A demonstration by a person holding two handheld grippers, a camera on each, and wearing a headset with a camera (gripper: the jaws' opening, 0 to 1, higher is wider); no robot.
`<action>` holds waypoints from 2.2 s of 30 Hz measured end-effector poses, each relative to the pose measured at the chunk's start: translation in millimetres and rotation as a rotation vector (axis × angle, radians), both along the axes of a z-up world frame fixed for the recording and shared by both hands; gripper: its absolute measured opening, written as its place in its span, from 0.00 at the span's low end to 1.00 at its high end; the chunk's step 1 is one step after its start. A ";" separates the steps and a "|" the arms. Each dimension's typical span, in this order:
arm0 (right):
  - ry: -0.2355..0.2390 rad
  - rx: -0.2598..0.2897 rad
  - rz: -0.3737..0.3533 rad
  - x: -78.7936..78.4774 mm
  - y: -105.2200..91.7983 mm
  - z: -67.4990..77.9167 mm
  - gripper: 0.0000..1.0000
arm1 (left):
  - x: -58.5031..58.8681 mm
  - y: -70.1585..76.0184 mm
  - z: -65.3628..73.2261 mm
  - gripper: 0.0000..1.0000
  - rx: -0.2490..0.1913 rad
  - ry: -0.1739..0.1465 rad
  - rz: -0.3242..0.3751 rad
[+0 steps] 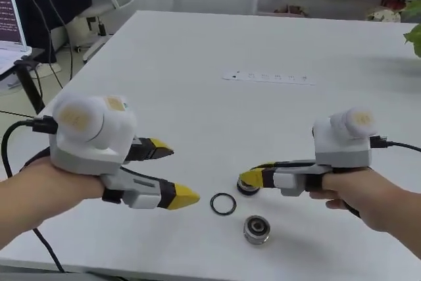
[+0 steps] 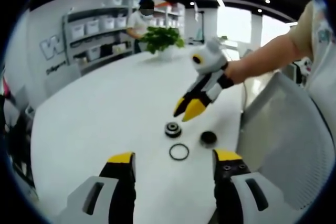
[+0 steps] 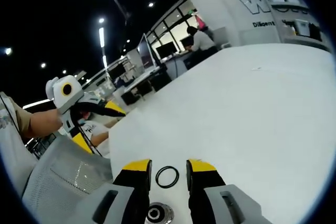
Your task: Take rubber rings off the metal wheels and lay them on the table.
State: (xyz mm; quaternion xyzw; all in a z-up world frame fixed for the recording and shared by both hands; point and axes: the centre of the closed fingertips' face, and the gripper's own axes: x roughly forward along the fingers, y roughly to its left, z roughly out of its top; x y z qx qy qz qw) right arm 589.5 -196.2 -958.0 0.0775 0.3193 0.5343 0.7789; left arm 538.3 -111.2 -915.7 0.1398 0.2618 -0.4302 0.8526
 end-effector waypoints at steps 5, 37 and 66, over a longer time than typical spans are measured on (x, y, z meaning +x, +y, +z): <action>-0.033 -0.009 -0.019 7.7 -8.8 8.1 0.26 | 9.8 -3.3 0.7 0.59 0.002 -0.001 -0.006; -0.160 -0.134 0.032 13.0 -33.8 -19.1 0.31 | 54.1 -40.6 -27.0 0.48 0.008 0.061 -0.043; -0.190 -0.180 0.109 7.6 -21.0 -54.8 0.22 | 65.0 -69.1 -63.0 0.36 0.018 0.085 -0.108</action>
